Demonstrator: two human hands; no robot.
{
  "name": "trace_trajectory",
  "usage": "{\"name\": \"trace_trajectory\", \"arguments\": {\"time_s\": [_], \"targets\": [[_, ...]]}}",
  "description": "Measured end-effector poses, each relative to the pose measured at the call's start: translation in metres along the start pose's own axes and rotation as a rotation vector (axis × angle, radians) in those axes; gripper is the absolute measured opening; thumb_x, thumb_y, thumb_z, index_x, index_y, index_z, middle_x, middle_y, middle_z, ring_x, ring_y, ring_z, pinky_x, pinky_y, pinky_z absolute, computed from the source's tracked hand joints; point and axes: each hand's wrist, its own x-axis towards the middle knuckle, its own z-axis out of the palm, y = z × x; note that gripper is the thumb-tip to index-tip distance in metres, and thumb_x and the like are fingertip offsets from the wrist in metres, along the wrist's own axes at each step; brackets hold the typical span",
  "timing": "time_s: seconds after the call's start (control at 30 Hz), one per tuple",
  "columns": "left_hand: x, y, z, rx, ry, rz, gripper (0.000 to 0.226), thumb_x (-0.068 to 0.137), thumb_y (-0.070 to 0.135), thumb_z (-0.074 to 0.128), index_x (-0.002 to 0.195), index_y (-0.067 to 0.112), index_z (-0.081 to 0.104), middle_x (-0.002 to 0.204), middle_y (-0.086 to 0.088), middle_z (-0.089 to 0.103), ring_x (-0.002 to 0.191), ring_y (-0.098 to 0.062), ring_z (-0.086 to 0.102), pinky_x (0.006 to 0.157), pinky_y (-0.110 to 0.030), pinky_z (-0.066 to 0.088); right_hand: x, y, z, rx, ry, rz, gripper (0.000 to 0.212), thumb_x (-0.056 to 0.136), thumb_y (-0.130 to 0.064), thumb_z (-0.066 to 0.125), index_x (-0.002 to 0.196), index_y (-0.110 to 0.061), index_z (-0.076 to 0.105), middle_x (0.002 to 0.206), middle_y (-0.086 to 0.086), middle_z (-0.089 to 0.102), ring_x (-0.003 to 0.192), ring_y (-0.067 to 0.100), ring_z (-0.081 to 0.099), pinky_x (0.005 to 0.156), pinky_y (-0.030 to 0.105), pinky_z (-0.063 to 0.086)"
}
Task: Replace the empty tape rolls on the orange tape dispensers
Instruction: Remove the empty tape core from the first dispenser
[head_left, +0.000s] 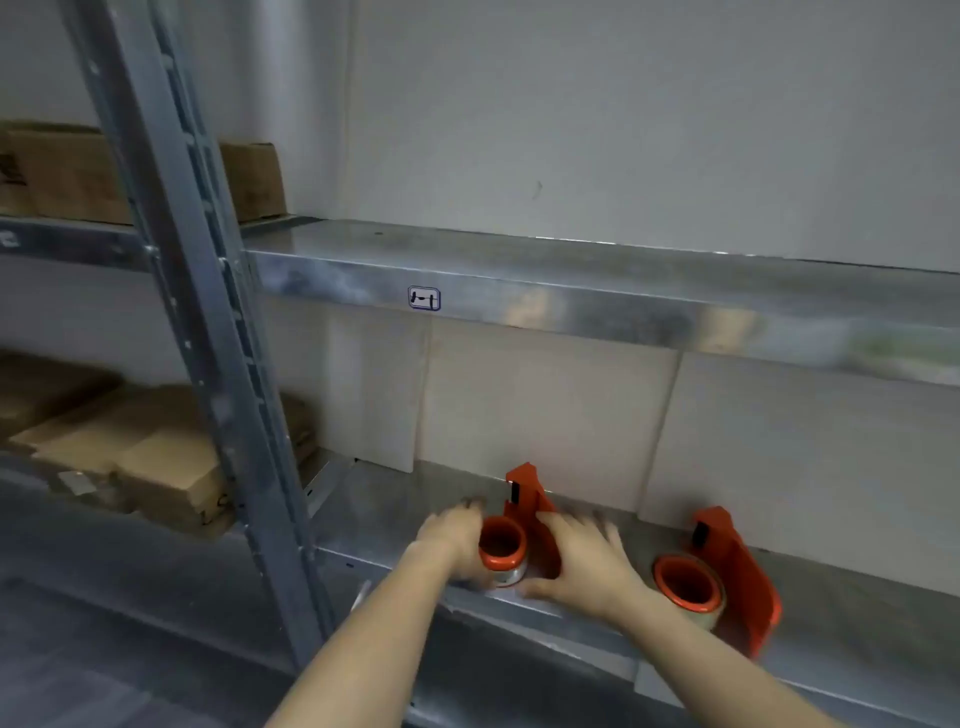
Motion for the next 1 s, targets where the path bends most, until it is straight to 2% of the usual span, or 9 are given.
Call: {"name": "trace_trajectory", "arguments": {"time_s": [0.1,0.17,0.3,0.4,0.47,0.63,0.73,0.83,1.0], "targets": [[0.010,-0.007,0.011,-0.046,-0.033,-0.003,0.100,0.060,0.034,0.087,0.143,0.024,0.031,0.144,-0.004,0.047,0.130,-0.029,0.048,0.107,-0.042,0.043,0.015,-0.002,0.013,-0.123,-0.023,0.028,0.076,0.072,-0.056,0.064,0.136,-0.029,0.034,0.145,-0.003,0.040,0.141,0.023,0.021,0.114,0.054,-0.007],[0.018,-0.013,0.018,-0.053,-0.039,0.005,0.102,0.061,0.030,0.087,0.144,0.024,0.029,0.146,-0.004,0.045,0.132,-0.029,0.047,0.107,-0.043,0.043,0.025,0.001,0.024,-0.174,0.006,0.041,0.071,0.069,-0.057,0.064,0.131,-0.029,0.041,0.138,-0.004,0.048,0.140,0.022,0.024,0.111,0.055,-0.014],[0.026,-0.021,0.026,-0.091,-0.035,0.039,0.104,0.062,0.028,0.087,0.146,0.023,0.027,0.145,-0.005,0.046,0.132,-0.029,0.048,0.107,-0.043,0.044,0.042,0.007,0.045,-0.179,-0.008,0.117,0.066,0.068,-0.054,0.065,0.125,-0.026,0.045,0.134,-0.001,0.051,0.136,0.022,0.031,0.112,0.054,-0.002],[0.032,-0.023,0.029,-0.140,-0.025,0.049,0.108,0.062,0.029,0.087,0.149,0.021,0.023,0.144,-0.005,0.049,0.130,-0.028,0.050,0.106,-0.041,0.045,0.050,0.009,0.051,-0.233,-0.001,0.131,0.062,0.071,-0.054,0.064,0.121,-0.022,0.050,0.130,0.001,0.055,0.140,0.024,0.022,0.110,0.056,-0.015],[0.034,-0.023,0.031,-0.181,-0.015,0.048,0.113,0.060,0.029,0.089,0.151,0.021,0.021,0.143,-0.005,0.050,0.130,-0.027,0.050,0.107,-0.040,0.045,0.053,0.009,0.050,-0.246,-0.015,0.140,0.060,0.071,-0.055,0.064,0.120,-0.022,0.052,0.129,0.001,0.057,0.142,0.025,0.017,0.109,0.057,-0.017],[0.027,-0.026,0.024,-0.333,0.071,0.059,0.116,0.056,0.022,0.091,0.150,0.019,0.024,0.140,-0.004,0.054,0.129,-0.024,0.053,0.106,-0.034,0.045,0.051,0.007,0.045,-0.040,0.063,0.142,0.049,0.067,-0.064,0.062,0.104,-0.033,0.060,0.111,-0.008,0.066,0.136,0.019,0.028,0.105,0.054,-0.012],[0.016,-0.030,0.010,-0.469,0.144,0.071,0.112,0.054,0.017,0.092,0.147,0.018,0.030,0.139,-0.004,0.055,0.128,-0.019,0.053,0.103,-0.025,0.044,0.049,0.010,0.040,0.131,0.145,0.121,0.058,0.064,-0.061,0.067,0.116,-0.041,0.054,0.128,-0.012,0.057,0.139,0.014,0.024,0.109,0.048,-0.006],[0.003,-0.031,-0.008,-0.575,0.219,0.079,0.113,0.050,0.020,0.095,0.145,0.021,0.035,0.137,0.000,0.055,0.129,-0.014,0.050,0.101,-0.017,0.039,0.048,0.009,0.031,0.256,0.232,0.053,0.072,0.061,-0.060,0.071,0.127,-0.045,0.046,0.139,-0.018,0.048,0.143,0.007,0.014,0.103,0.034,-0.003],[-0.021,-0.016,-0.043,-0.619,0.295,0.131,0.116,0.046,0.022,0.096,0.145,0.023,0.035,0.136,-0.001,0.057,0.128,-0.015,0.052,0.105,-0.024,0.042,0.035,0.004,-0.002,0.302,0.270,-0.016,0.083,0.055,-0.071,0.061,0.130,-0.042,0.043,0.142,-0.017,0.045,0.142,0.004,0.020,0.113,0.045,0.006]]}}
